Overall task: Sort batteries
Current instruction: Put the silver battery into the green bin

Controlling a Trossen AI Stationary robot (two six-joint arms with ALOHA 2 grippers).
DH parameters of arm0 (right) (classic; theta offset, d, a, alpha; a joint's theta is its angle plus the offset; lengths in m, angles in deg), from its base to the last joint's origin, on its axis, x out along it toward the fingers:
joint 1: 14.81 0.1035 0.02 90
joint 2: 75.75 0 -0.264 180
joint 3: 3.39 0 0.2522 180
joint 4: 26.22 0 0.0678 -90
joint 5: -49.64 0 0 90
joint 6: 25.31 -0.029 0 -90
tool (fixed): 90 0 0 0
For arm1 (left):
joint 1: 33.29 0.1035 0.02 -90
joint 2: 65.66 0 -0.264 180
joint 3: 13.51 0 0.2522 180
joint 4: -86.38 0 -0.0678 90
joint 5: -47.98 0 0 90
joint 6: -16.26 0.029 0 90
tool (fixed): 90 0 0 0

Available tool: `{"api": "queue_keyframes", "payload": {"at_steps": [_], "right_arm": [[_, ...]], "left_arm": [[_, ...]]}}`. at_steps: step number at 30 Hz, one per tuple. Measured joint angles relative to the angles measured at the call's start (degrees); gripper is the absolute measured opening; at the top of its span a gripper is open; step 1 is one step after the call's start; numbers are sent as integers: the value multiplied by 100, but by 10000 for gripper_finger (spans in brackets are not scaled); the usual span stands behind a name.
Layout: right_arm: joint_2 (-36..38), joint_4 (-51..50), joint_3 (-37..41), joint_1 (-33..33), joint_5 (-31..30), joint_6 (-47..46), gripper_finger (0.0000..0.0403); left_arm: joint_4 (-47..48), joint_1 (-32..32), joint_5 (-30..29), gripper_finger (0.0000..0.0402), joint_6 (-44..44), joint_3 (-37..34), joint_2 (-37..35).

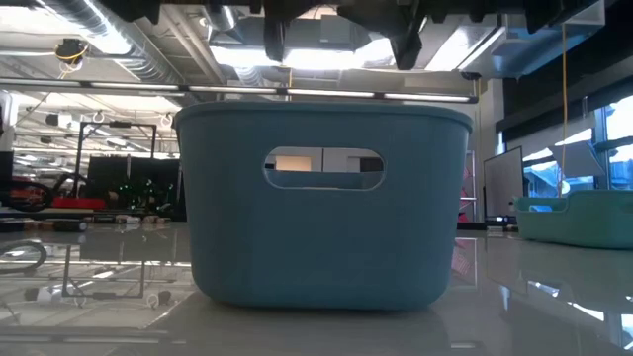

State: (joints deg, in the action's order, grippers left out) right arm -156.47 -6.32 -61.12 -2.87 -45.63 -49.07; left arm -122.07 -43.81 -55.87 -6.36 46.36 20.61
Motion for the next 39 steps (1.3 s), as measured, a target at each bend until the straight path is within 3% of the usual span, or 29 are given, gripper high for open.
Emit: {"api": "queue_keyframes", "payload": {"at_steps": [4,8,19,25,30,36,39], "right_arm": [[-16,-12,2,0,-78,18,249],[-18,-83,2,2,-75,14,220],[-16,-162,2,-4,-78,57,45],[-14,-329,0,-4,-189,-19,45],[130,-656,0,-2,-207,-93,45],[859,-1979,-2,2,-546,-295,45],[1380,-3080,-7,2,-762,-766,45]], "left_arm": [[-34,10,-12,56,-120,0,117],[-84,5,-2,56,-141,2,161],[-64,-1,0,56,-178,2,161],[48,2,-3,58,-245,0,161],[246,11,-7,90,-171,1,137],[843,104,-7,145,-34,1,-191],[1588,158,-9,166,0,2,-526]]}}
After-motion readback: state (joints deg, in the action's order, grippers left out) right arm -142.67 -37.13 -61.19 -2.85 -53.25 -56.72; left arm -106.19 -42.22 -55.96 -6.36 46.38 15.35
